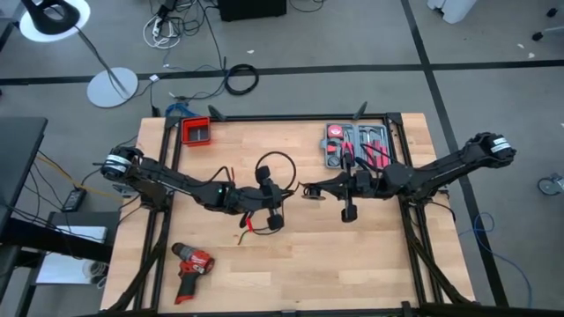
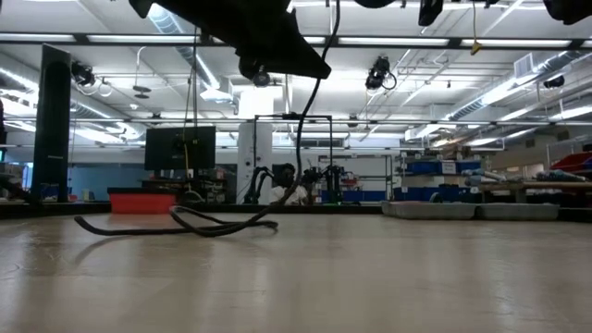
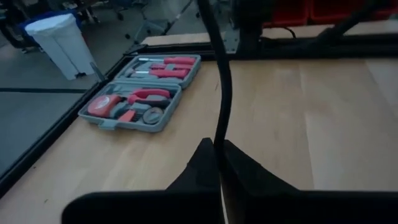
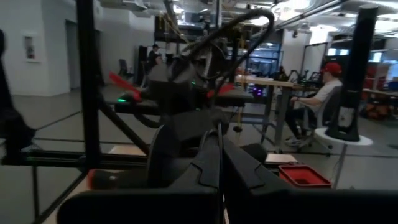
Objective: Coil cords
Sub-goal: Coil the black wire onto the black spool
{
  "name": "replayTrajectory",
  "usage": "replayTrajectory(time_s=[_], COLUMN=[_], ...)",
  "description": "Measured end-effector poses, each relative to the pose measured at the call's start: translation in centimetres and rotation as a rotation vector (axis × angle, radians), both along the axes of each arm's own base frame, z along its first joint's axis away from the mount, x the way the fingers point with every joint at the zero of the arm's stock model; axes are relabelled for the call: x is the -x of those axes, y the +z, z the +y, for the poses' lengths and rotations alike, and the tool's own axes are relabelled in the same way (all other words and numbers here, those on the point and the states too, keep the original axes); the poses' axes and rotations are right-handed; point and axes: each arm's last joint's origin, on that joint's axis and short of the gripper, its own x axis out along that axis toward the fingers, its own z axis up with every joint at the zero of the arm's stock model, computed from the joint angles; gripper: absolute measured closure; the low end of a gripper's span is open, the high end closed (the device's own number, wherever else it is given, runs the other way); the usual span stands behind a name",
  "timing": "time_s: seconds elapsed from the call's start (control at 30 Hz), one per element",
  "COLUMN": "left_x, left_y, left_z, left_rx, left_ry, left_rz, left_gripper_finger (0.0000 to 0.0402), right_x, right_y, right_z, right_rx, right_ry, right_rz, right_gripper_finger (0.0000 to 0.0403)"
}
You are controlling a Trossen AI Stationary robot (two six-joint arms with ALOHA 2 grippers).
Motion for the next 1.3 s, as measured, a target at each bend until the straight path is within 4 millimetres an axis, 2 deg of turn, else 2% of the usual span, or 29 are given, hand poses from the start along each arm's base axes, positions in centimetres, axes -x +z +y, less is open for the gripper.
replayTrajectory(time_s=[0.2, 0.33, 0.47, 0.63, 0.9, 1.3], left_x=[-0.8, -1.3, -1.5, -1.3, -1.5, -2.0], left_y=[-0.5, -2.2, -3.1, -3.3, -2.8, -2.8], left_z=[-0.1, -0.3, -0.6, -1.1, -1.2, 0.0], left_rx=[0.017, 0.043, 0.060, 0.061, 0.083, 0.105], left_ry=[0.045, 0.056, 0.051, 0.040, 0.052, 0.090], left_rz=[-0.004, 0.033, 0.057, 0.075, 0.013, -0.019], left_gripper_finger=[0.0400, 0.0400, 0.0401, 0.0401, 0.0401, 0.0401], right_x=[-1.0, -1.6, -1.6, -0.9, -0.7, -2.7], right_y=[-0.8, -1.5, -1.8, -1.7, -0.5, -2.5], right_z=[0.1, 0.1, 0.1, -0.1, -0.7, -0.6], right_rx=[-0.022, -0.033, -0.017, 0.000, -0.057, -0.150], right_ry=[-0.084, -0.172, -0.188, -0.238, -0.271, -0.383], right_rz=[0.001, 0.022, 0.047, 0.096, -0.003, -0.030], right_gripper_finger=[0.0403, 0.0403, 0.0403, 0.0403, 0.0403, 0.0403])
